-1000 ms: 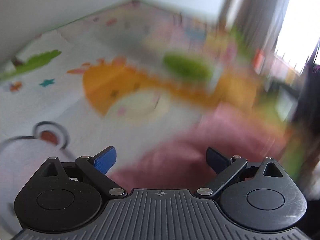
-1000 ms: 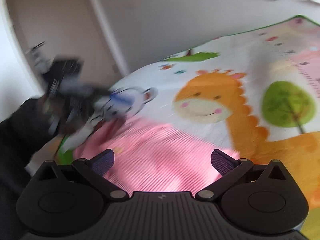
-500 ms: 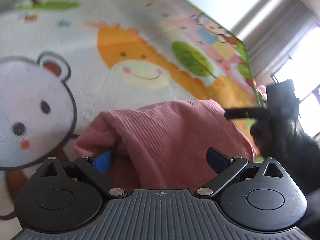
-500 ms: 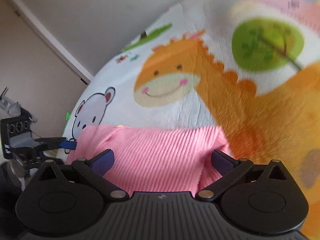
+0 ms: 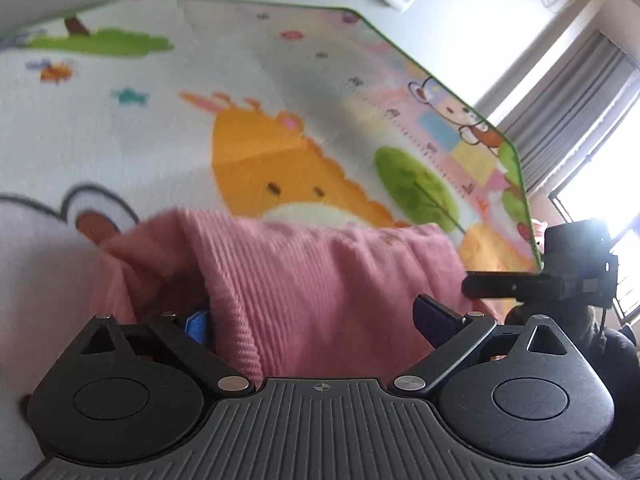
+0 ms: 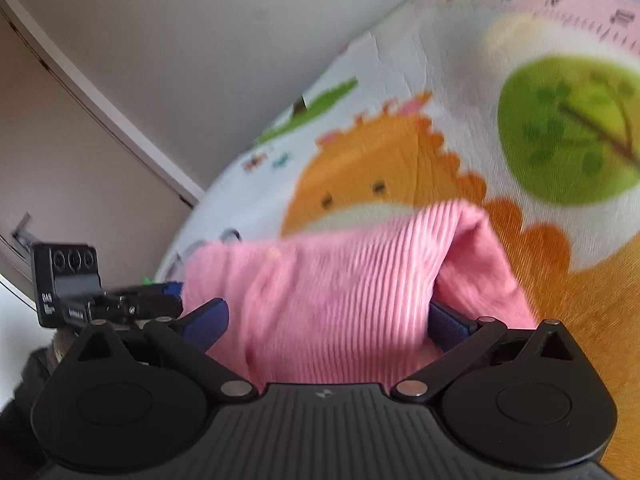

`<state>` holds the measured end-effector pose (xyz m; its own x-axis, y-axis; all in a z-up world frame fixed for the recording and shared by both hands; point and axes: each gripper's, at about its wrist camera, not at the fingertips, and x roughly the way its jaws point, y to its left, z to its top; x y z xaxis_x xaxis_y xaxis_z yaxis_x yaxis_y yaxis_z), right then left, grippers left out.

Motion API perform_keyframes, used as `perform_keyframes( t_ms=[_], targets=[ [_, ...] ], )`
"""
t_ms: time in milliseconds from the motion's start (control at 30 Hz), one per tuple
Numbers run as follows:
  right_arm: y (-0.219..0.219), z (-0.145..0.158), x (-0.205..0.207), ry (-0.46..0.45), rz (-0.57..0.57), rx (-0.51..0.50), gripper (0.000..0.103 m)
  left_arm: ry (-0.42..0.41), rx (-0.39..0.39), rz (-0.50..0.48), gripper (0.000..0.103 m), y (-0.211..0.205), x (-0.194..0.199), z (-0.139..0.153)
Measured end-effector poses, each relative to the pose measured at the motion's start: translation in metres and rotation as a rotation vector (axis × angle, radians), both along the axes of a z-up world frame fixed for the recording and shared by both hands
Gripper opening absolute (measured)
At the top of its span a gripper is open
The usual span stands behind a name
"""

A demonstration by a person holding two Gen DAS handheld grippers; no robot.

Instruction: Fold clothes

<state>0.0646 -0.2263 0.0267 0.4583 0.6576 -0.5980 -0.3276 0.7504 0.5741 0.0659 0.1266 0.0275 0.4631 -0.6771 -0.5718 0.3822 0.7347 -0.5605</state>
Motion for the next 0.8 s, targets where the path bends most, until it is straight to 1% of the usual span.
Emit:
perform_keyframes(
  t_ms=[67,100,133,200,233,267,333,400,467,500,567,633,733,767,800],
  targets=[
    [0.006,-0.007,0.005,0.010,0.002,-0.002,0.103,0.019,-0.043,-0.005,0.100,-0.002,0.004,-0.004],
    [0.007,-0.006,0.007,0.015,0.004,0.014,0.103,0.028,-0.081,-0.025,0.100,0.000,0.001,0.000],
    [0.006,0.001,0.004,0.015,0.014,0.048,0.103,0.034,-0.119,-0.046,0.100,0.002,-0.002,0.006],
    [0.002,0.021,-0.012,-0.026,0.043,0.105,0.103,0.010,-0.191,-0.091,0.100,0.009,-0.015,0.024],
    [0.000,0.030,-0.020,-0.047,0.057,0.134,0.103,-0.023,-0.199,-0.110,0.100,0.014,-0.027,0.036],
    [-0.001,0.039,-0.029,-0.067,0.071,0.157,0.103,-0.052,-0.190,-0.118,0.100,0.016,-0.036,0.044],
    [-0.003,0.047,-0.046,-0.106,0.085,0.135,0.103,-0.077,-0.151,-0.119,0.100,0.019,-0.051,0.048],
    [0.001,0.035,-0.051,-0.093,0.069,0.062,0.103,-0.057,-0.092,-0.097,0.100,0.020,-0.058,0.038],
    [0.004,0.023,-0.056,-0.077,0.050,-0.014,0.103,0.015,-0.013,-0.038,0.100,0.018,-0.056,0.018],
    [0.006,0.014,-0.055,-0.057,0.016,-0.072,0.103,0.022,0.015,-0.026,0.100,0.018,-0.057,0.017],
    [0.005,0.008,-0.059,-0.062,-0.030,-0.168,0.103,0.029,0.069,-0.001,0.100,0.020,-0.059,0.014],
    [0.005,0.017,-0.071,-0.132,-0.057,-0.245,0.103,-0.054,0.087,0.013,0.100,0.028,-0.070,0.031],
    [0.013,0.034,-0.087,-0.279,-0.116,-0.389,0.103,-0.213,0.134,0.085,0.101,0.030,-0.080,0.059],
    [0.021,0.036,-0.087,-0.327,-0.150,-0.439,0.103,-0.257,0.164,0.117,0.102,0.025,-0.079,0.062],
    [0.029,0.037,-0.085,-0.366,-0.186,-0.485,0.103,-0.283,0.208,0.144,0.102,0.017,-0.075,0.060]
  ],
)
